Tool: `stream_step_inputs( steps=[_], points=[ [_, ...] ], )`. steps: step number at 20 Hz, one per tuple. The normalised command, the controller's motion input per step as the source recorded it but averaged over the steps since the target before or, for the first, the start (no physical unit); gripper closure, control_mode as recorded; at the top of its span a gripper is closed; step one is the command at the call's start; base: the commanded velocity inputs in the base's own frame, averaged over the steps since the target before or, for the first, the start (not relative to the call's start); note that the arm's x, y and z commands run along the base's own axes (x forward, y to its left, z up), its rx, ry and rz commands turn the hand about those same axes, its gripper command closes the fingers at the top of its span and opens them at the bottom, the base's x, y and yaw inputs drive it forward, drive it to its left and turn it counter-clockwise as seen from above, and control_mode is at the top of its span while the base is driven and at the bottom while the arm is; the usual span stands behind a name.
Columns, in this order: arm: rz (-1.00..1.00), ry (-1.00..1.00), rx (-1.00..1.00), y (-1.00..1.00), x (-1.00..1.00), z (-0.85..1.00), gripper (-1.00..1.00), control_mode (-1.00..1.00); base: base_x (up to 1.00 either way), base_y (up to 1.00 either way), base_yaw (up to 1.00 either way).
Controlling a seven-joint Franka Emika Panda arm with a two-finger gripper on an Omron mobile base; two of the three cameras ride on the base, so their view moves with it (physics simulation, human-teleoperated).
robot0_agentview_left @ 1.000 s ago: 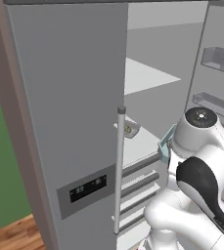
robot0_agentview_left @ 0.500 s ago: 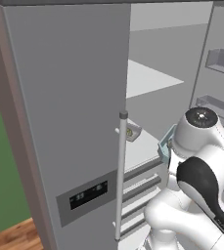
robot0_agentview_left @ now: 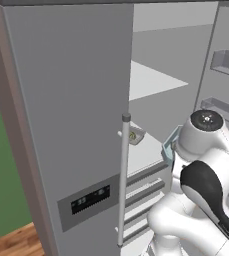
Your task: Place two dumplings into each of the tupperware containers and then place the containers in the fridge.
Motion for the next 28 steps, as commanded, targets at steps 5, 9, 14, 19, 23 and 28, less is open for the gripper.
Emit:
stream_step_inputs(
  steps=[5, 9, 14, 19, 23, 28],
  points=[
    [0.15, -0.12, 0.0, -0.19, 0.0, 0.21, 1.0, -1.0, 0.0, 0.0, 0.0],
    [0.31, -0.03, 0.0, -0.13, 0.0, 0.25, 1.0, -1.0, 0.0, 0.0, 0.0],
    [0.28, 0.0, -0.05, -0.04, -0.02, 0.47, 1.0, -1.0, 0.0, 0.0, 0.0],
    [0.17, -0.02, -0.14, -0.01, -0.03, 0.52, 1.0, -1.0, 0.0, 0.0, 0.0],
    [0.1, -0.09, -0.05, -0.18, 0.0, 0.46, 1.0, -1.0, 0.0, 0.0, 0.0],
    [0.29, -0.14, 0.0, -0.66, 0.09, 0.1, 1.0, -1.0, 0.0, 0.0, 0.0]
  ],
)
